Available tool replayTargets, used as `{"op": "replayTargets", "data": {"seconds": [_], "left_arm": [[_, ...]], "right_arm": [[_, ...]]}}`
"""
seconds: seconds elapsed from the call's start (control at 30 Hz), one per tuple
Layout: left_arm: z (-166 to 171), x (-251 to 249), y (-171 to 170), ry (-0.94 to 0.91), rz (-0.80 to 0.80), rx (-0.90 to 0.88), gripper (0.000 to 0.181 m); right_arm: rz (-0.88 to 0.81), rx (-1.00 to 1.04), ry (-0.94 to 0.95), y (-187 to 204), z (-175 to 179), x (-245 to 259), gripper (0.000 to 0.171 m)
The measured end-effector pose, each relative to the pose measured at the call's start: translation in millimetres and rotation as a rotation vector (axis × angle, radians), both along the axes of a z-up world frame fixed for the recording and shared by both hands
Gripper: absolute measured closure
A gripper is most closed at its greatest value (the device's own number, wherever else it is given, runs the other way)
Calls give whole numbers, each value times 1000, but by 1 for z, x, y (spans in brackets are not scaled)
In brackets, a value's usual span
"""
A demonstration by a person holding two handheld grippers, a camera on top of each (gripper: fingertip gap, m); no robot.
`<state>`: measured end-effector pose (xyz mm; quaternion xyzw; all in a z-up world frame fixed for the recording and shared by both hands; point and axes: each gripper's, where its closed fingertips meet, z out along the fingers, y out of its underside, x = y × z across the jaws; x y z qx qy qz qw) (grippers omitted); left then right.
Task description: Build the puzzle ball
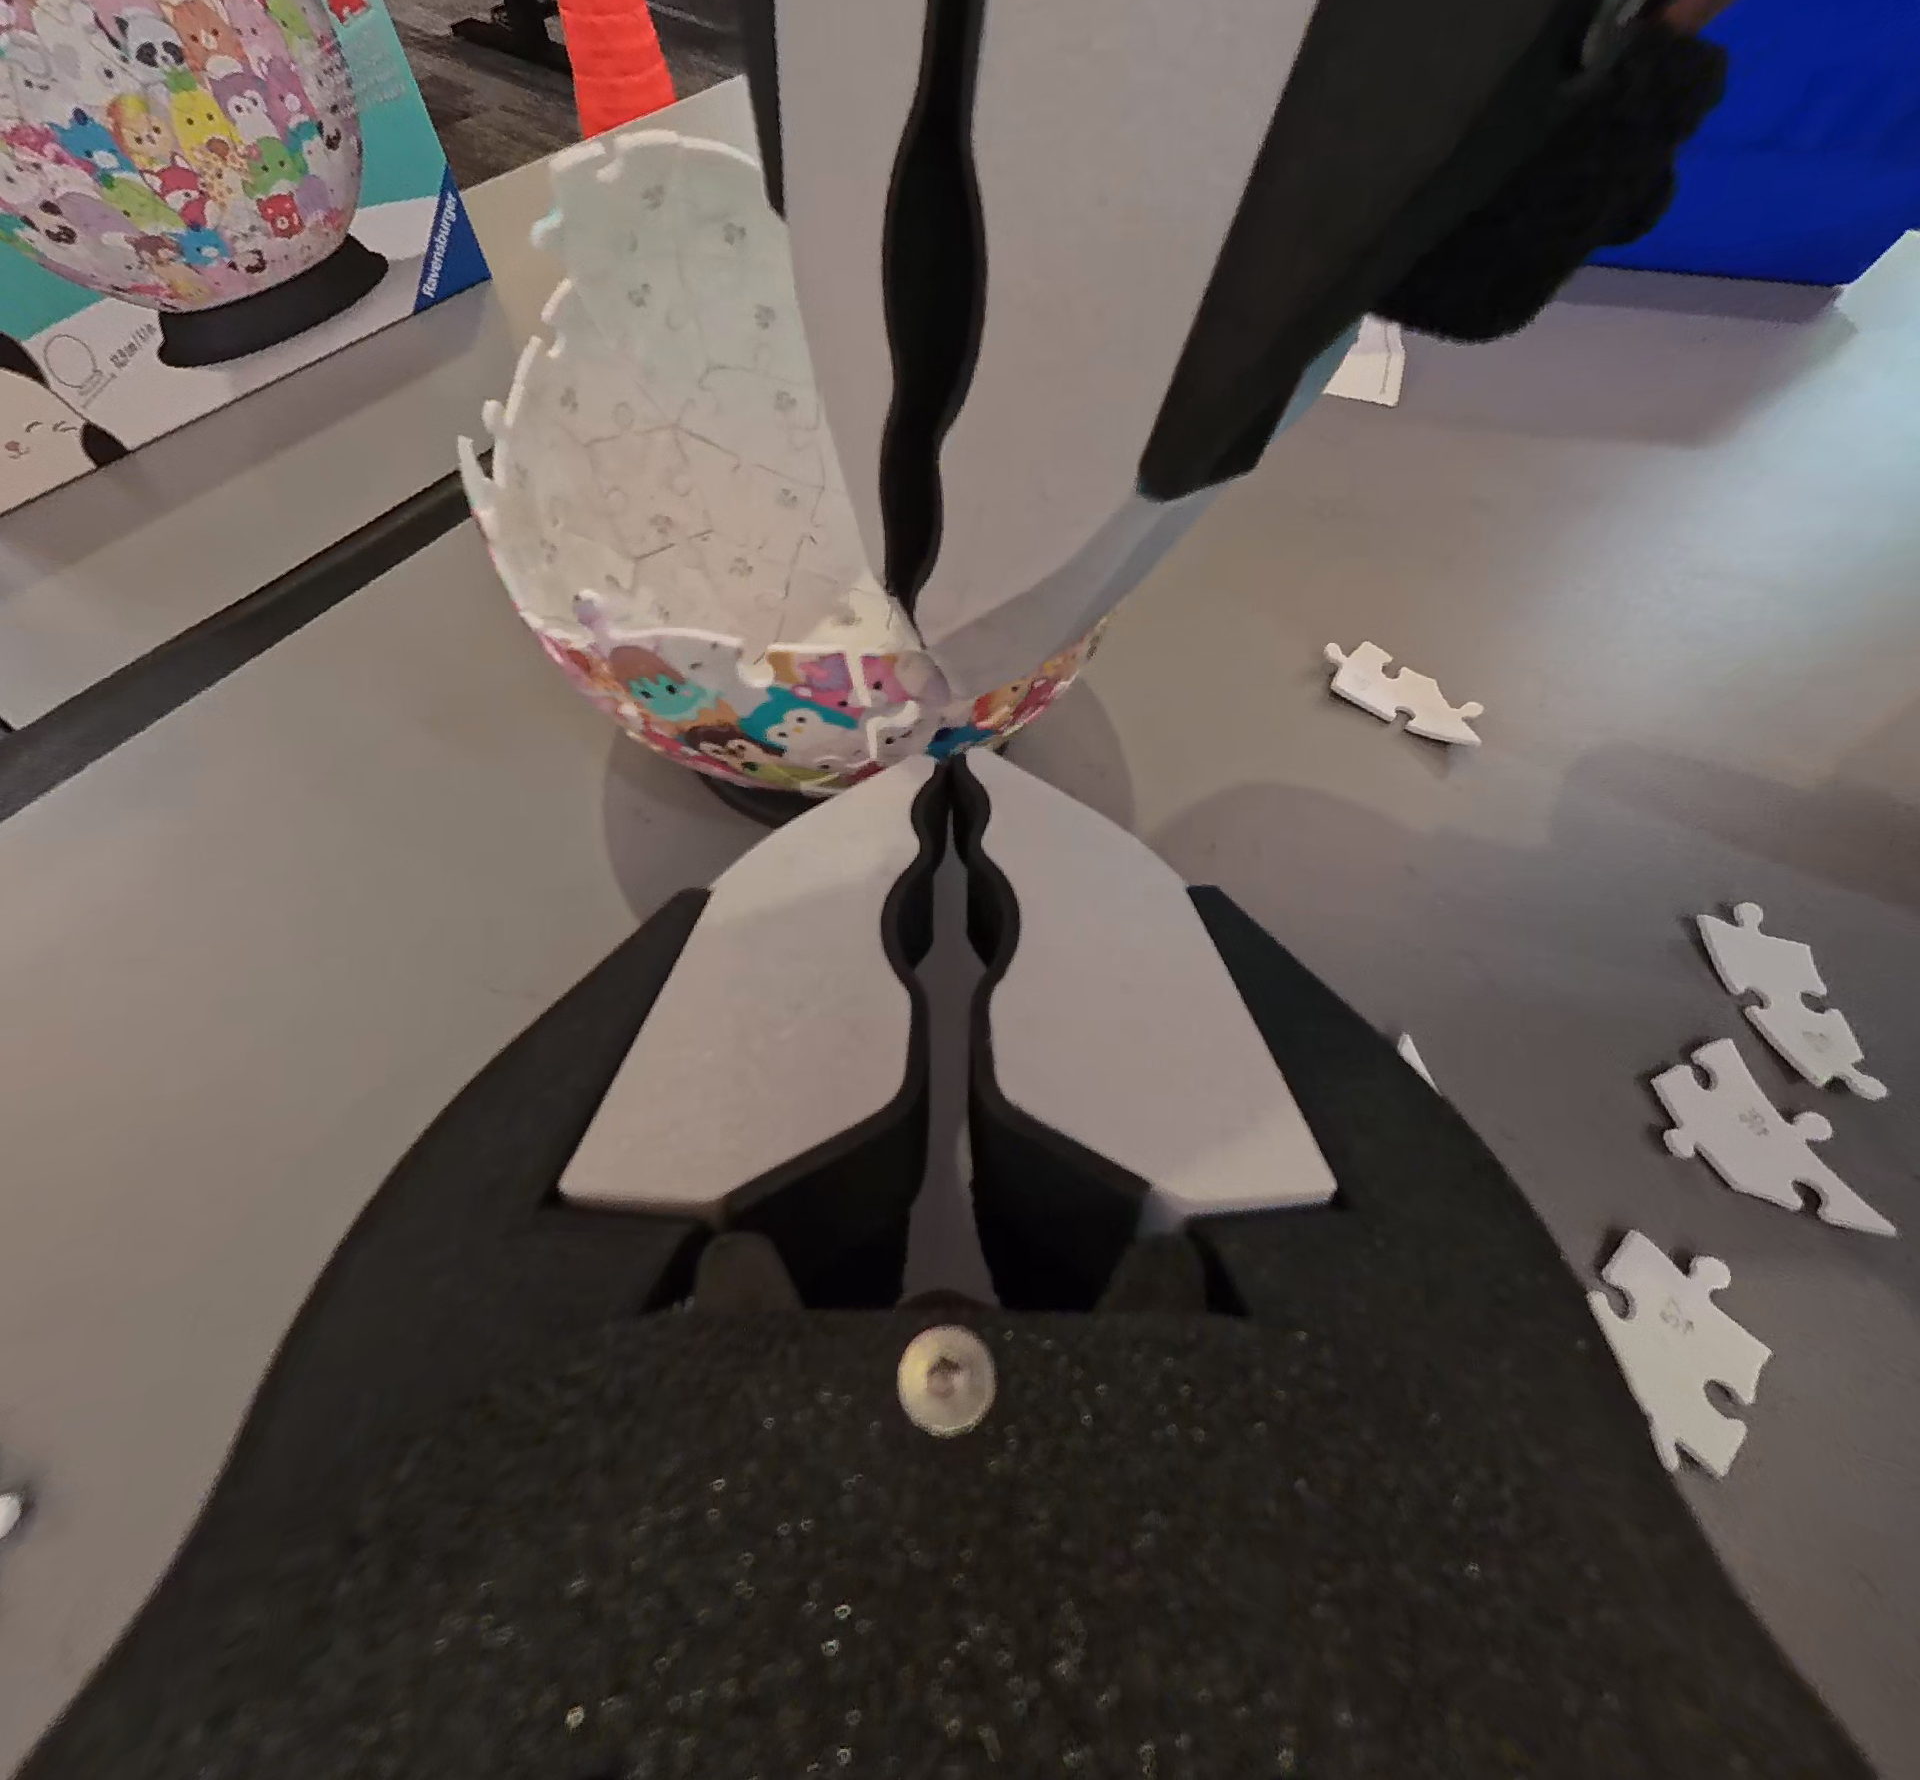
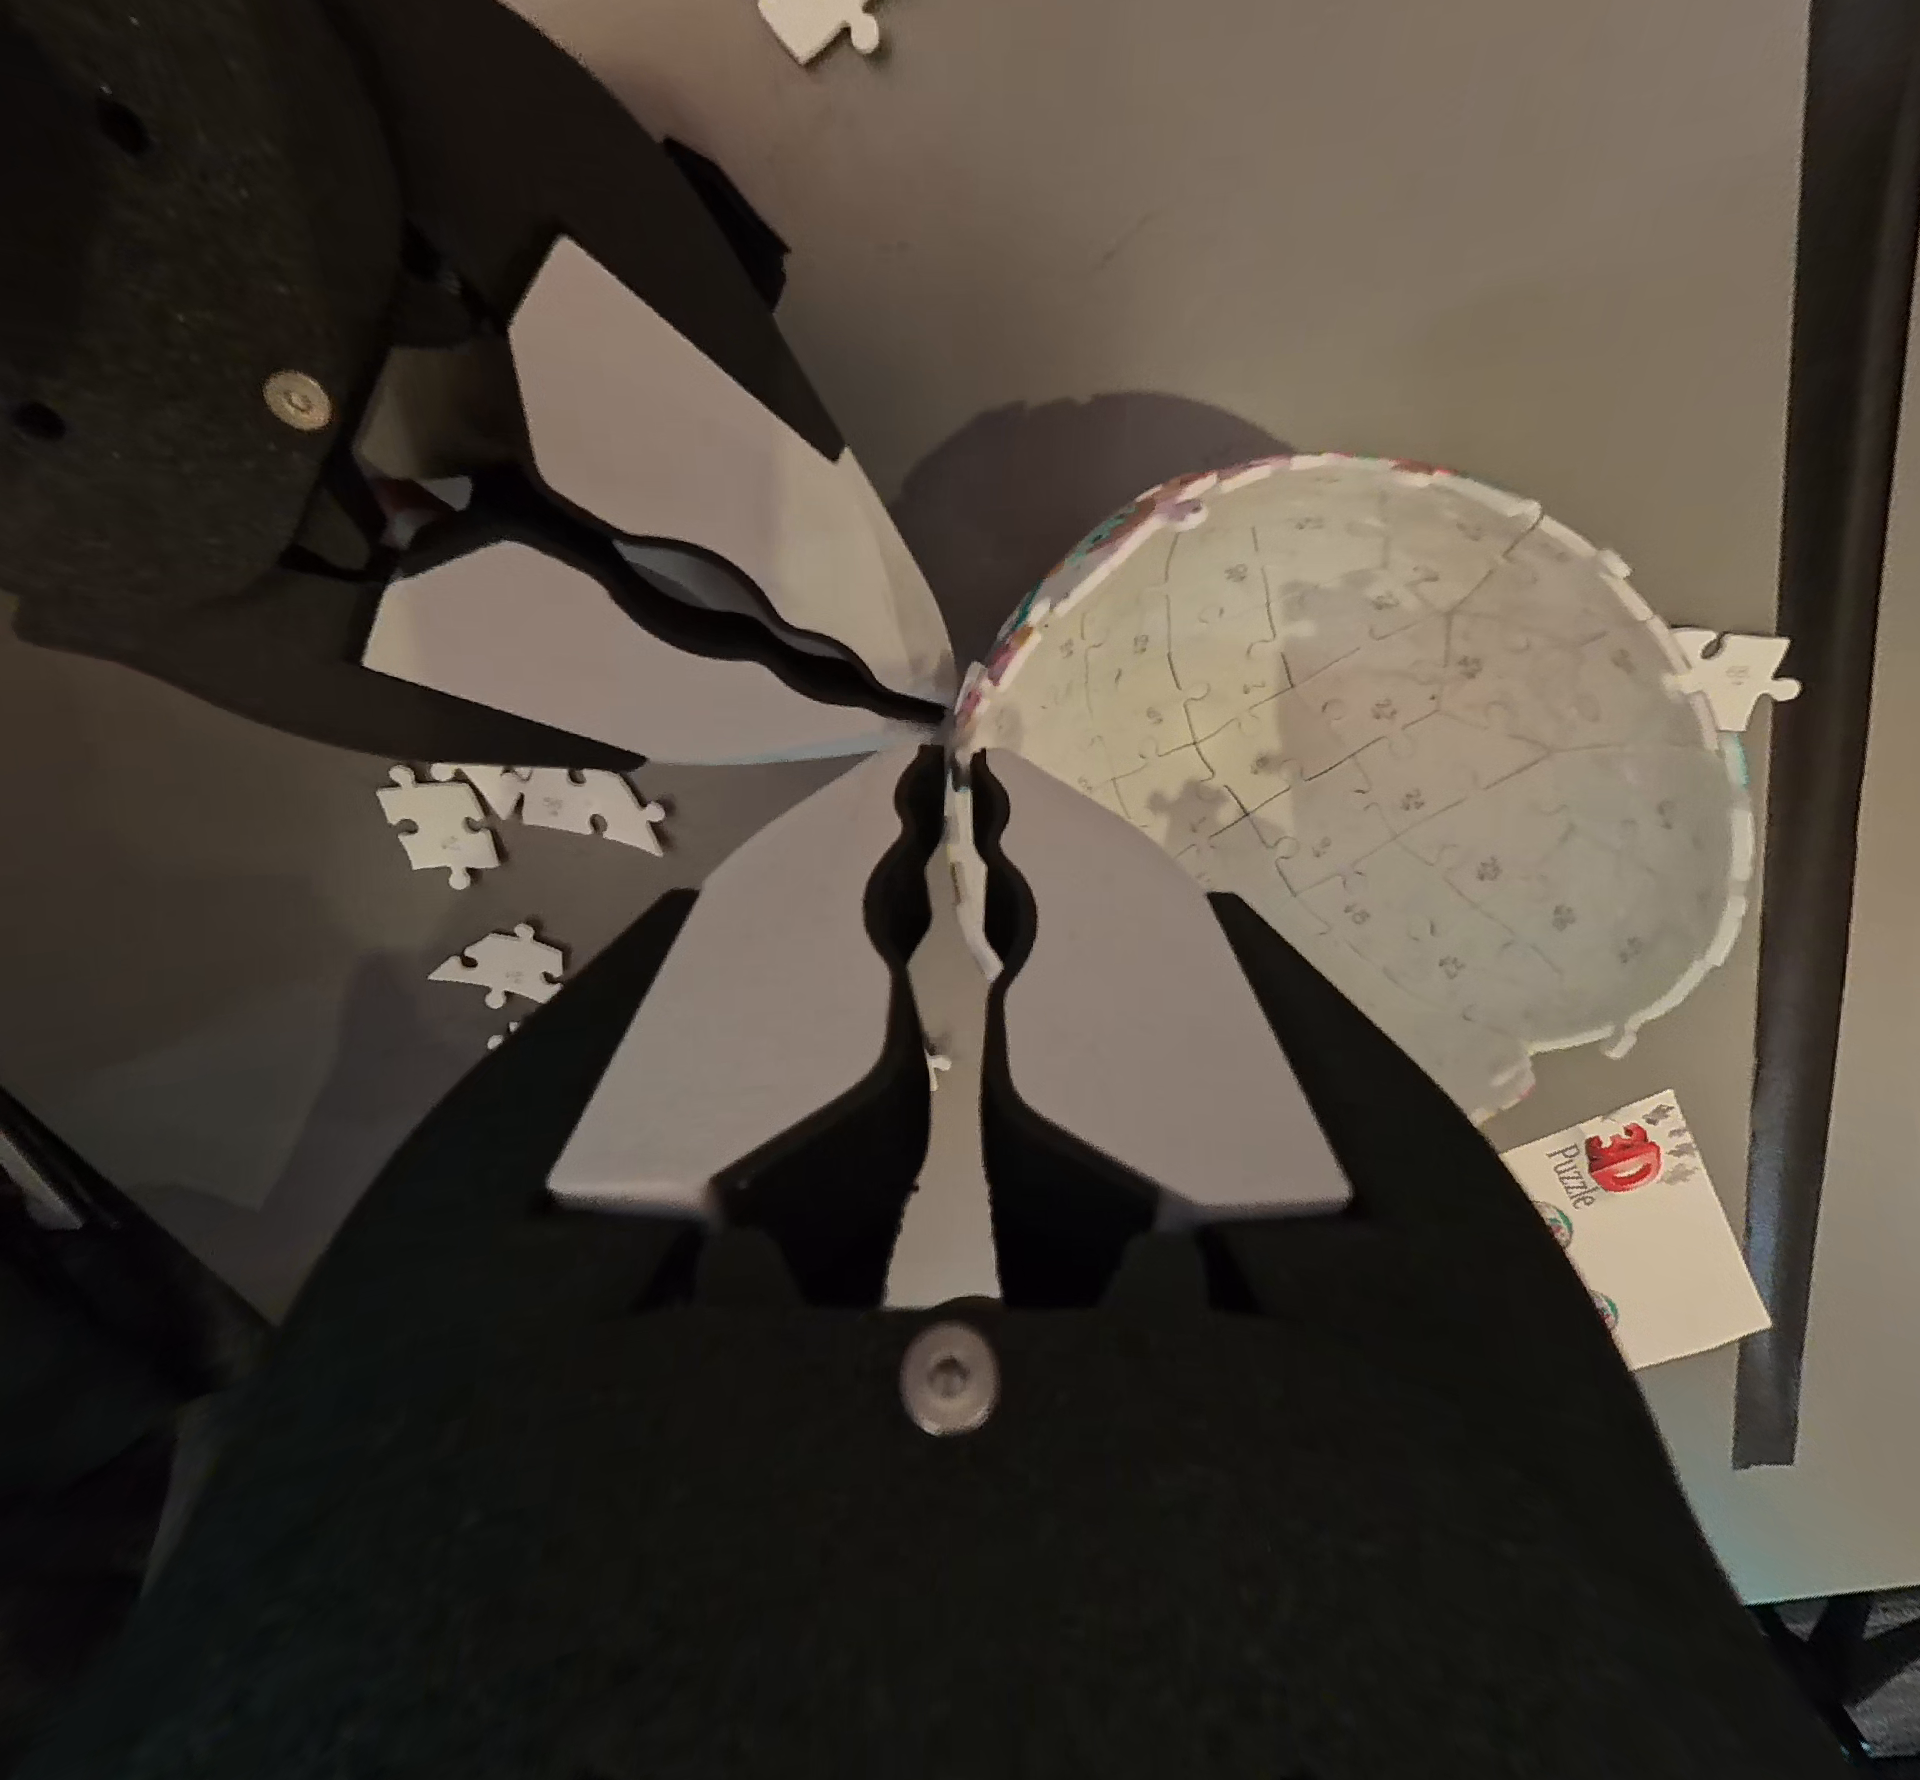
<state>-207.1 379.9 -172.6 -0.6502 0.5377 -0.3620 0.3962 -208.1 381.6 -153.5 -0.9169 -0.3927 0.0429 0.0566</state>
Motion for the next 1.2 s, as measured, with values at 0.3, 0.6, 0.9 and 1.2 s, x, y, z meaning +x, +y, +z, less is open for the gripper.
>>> {"op": "replayTargets", "data": {"seconds": [0.3,0.6,0.9,1.2], "left_arm": [[-2,1,0,10,-5,-8,181],[-3,2,0,16,-5,-13,181],[-4,3,2,18,2,-27,181],[-5,3,3,28,4,-39,181]], "right_arm": [[18,10,-5,1,0,-3,161],[17,75,-1,13,3,-8,159],[6,88,-30,18,1,-6,161],[-9,96,-30,21,1,-5,164]]}}
